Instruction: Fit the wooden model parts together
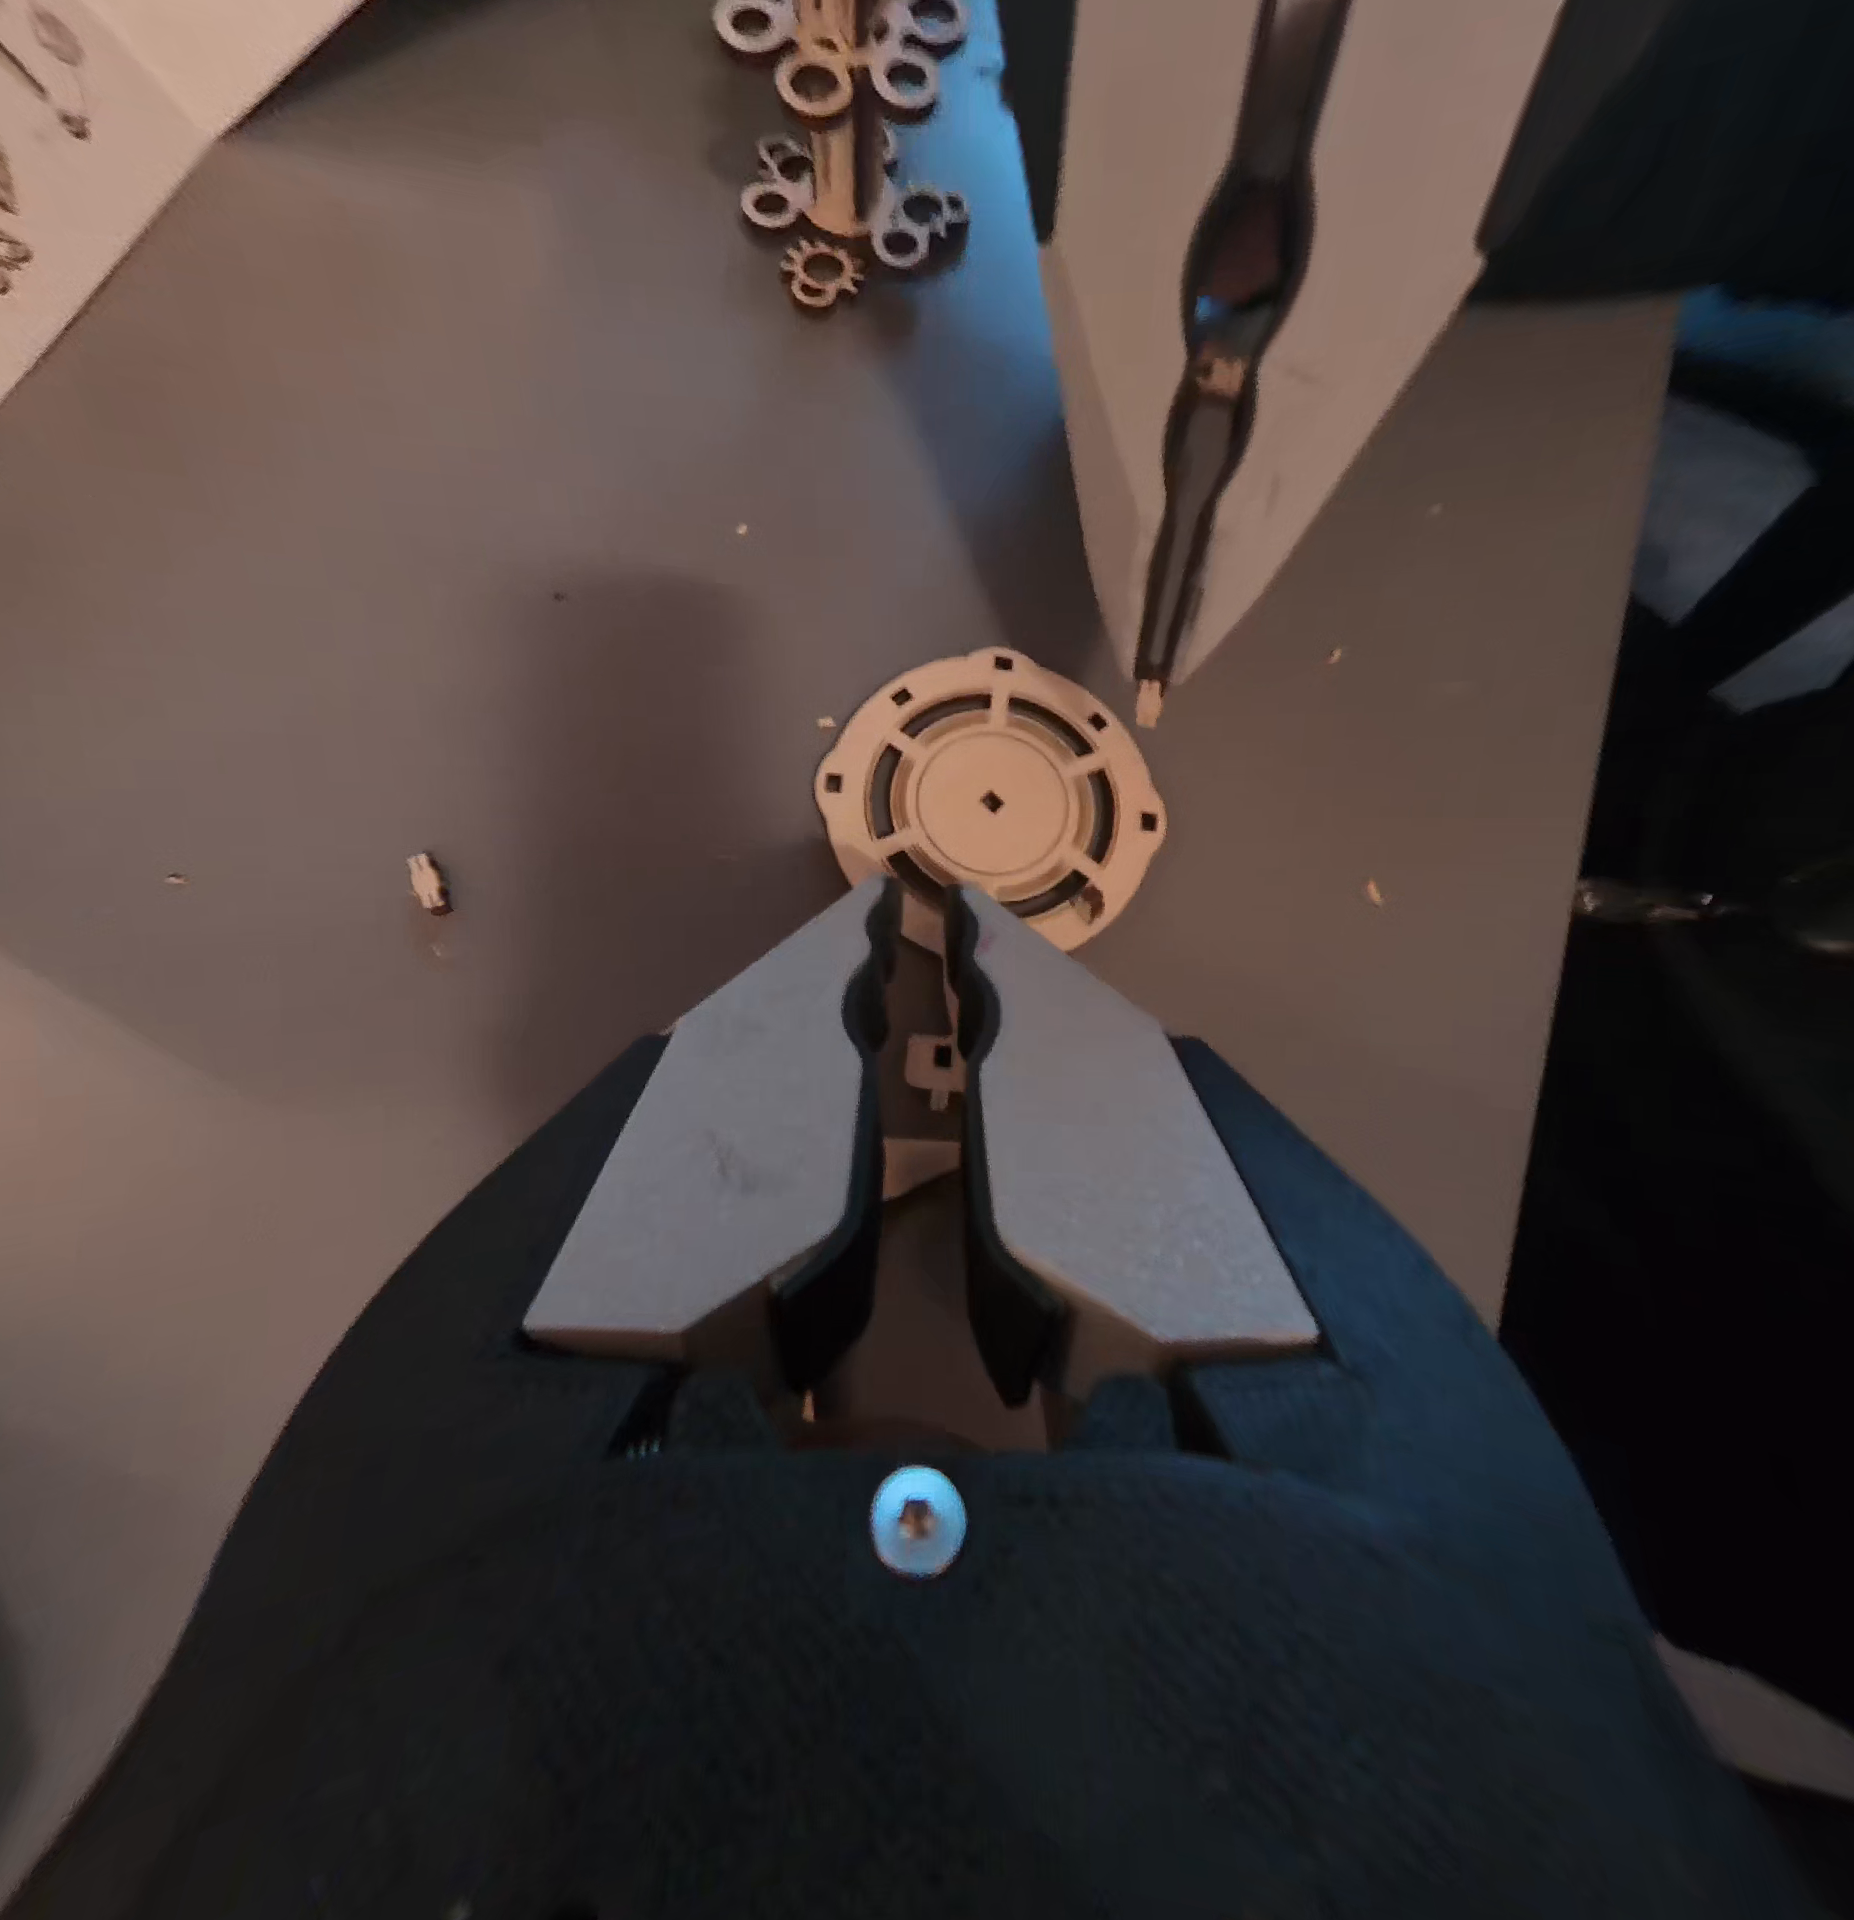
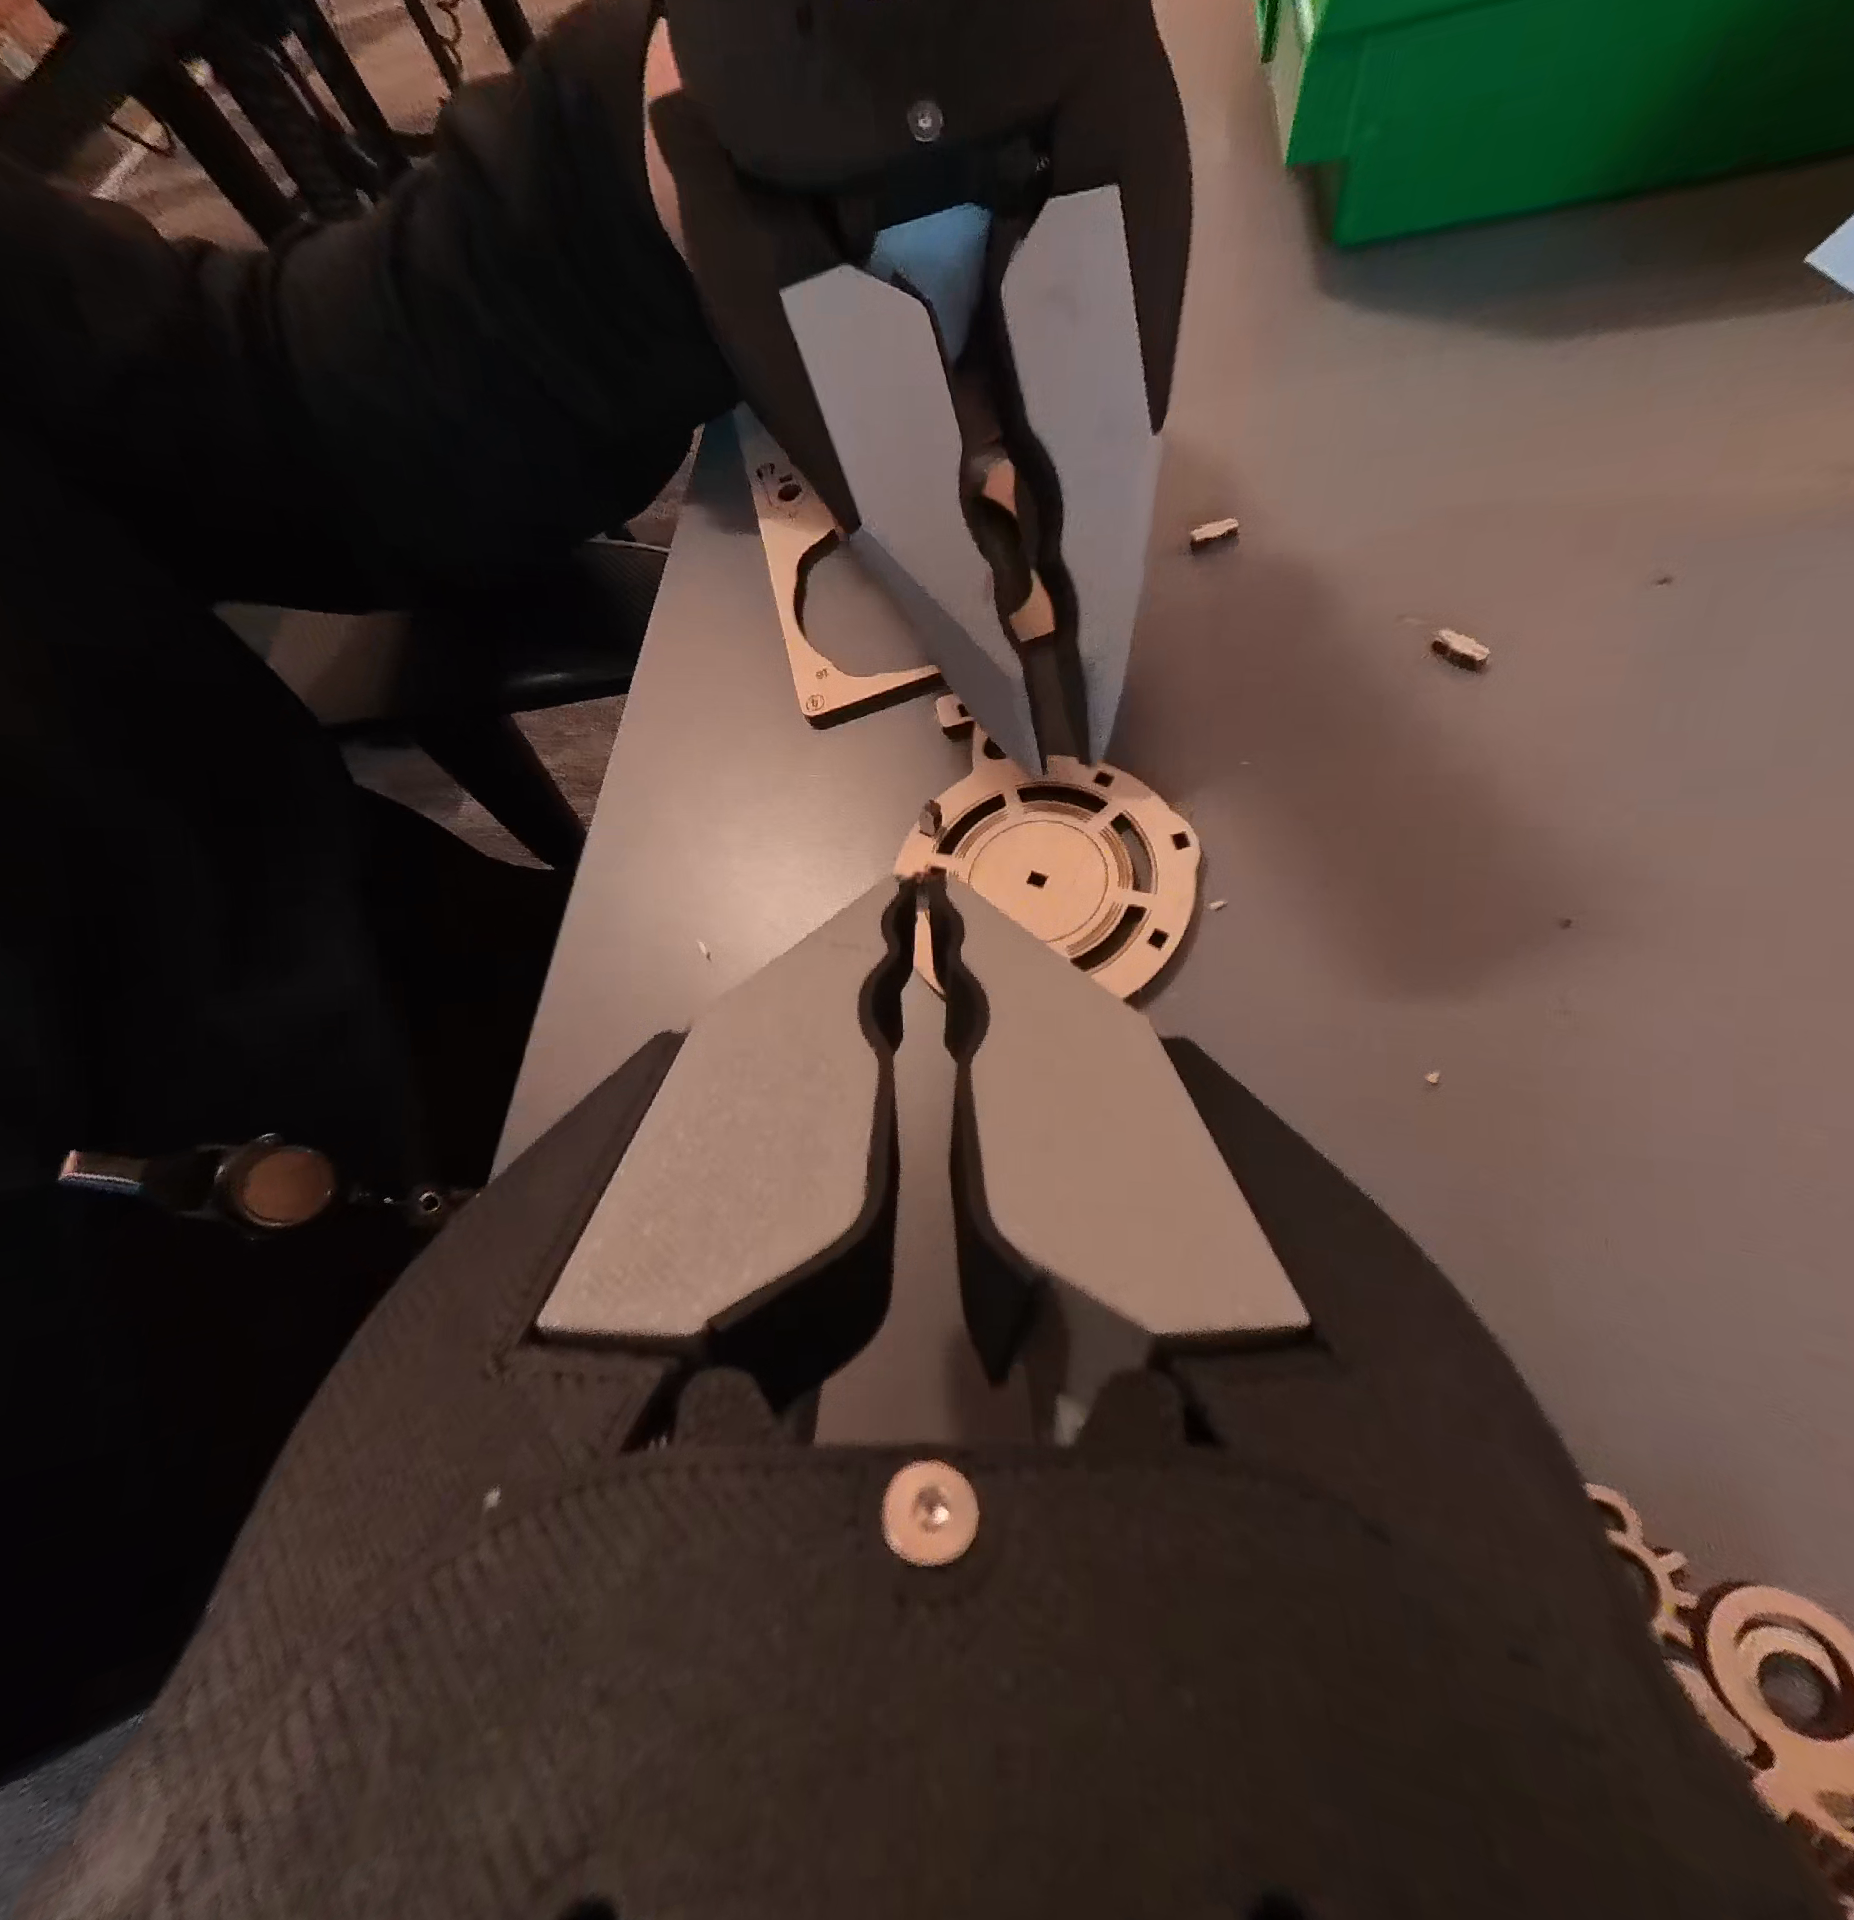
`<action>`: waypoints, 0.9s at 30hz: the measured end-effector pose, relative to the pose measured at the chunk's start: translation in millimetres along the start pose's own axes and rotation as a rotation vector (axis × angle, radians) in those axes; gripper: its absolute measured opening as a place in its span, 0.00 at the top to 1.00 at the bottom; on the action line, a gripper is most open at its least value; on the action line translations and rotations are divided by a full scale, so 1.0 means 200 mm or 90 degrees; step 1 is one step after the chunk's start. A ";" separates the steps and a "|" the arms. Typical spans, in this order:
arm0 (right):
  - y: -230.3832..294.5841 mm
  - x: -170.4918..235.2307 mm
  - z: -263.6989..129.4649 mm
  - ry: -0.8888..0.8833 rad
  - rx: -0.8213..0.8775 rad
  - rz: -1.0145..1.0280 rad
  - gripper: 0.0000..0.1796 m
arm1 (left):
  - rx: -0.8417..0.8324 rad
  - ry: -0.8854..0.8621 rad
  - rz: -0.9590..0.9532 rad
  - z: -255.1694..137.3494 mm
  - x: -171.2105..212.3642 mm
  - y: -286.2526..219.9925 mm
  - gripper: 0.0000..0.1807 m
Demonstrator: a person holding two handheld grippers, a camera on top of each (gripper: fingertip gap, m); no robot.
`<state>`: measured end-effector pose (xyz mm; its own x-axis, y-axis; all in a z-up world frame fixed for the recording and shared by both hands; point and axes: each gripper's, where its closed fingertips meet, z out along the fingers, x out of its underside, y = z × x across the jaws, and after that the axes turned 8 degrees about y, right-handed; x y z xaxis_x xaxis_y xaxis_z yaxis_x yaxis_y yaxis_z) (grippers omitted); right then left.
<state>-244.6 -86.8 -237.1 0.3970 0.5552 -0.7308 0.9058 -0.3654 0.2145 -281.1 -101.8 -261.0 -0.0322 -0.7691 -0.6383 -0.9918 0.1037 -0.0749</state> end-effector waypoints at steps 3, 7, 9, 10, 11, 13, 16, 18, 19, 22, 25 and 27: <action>-0.02 0.03 0.01 0.026 0.008 0.006 1.00 | -0.004 0.014 0.007 0.01 0.01 0.00 0.98; -0.01 0.06 0.03 0.052 0.009 0.001 1.00 | -0.001 0.041 0.028 0.01 0.02 0.01 1.00; -0.01 0.07 0.03 0.054 0.013 0.003 1.00 | 0.005 0.056 0.047 0.01 0.02 0.01 1.00; -0.02 0.06 0.02 0.051 0.014 0.005 1.00 | 0.001 0.061 0.059 0.01 0.01 0.02 1.00; -0.02 0.06 0.01 0.046 0.015 0.008 1.00 | -0.008 0.066 0.071 0.02 0.01 0.04 1.00; -0.03 0.05 0.00 0.037 0.018 0.017 1.00 | -0.002 0.070 0.085 0.03 -0.01 0.05 1.00; -0.04 0.05 -0.02 0.036 0.023 0.027 1.00 | 0.022 0.084 0.101 0.04 -0.01 0.05 1.00; -0.04 0.05 -0.02 0.039 0.025 0.033 1.00 | 0.019 0.090 0.135 0.05 -0.02 0.05 1.00; -0.04 0.05 -0.02 0.036 0.023 0.034 1.00 | 0.014 0.091 0.151 0.05 -0.03 0.06 1.00; -0.03 0.04 -0.03 0.027 0.025 0.028 1.00 | 0.033 0.101 0.153 0.07 -0.05 0.06 1.00; -0.03 0.02 -0.06 0.004 0.041 0.011 1.00 | 0.037 0.085 0.173 0.08 -0.08 0.07 1.00; -0.02 0.00 -0.08 -0.018 0.050 -0.003 1.00 | 0.029 0.030 0.176 0.07 -0.13 0.07 1.00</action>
<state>-246.2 -72.1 -228.1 0.3880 0.5354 -0.7502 0.8924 -0.4219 0.1604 -293.3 -72.0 -255.7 -0.3078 -0.7361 -0.6029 -0.9380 0.3411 0.0623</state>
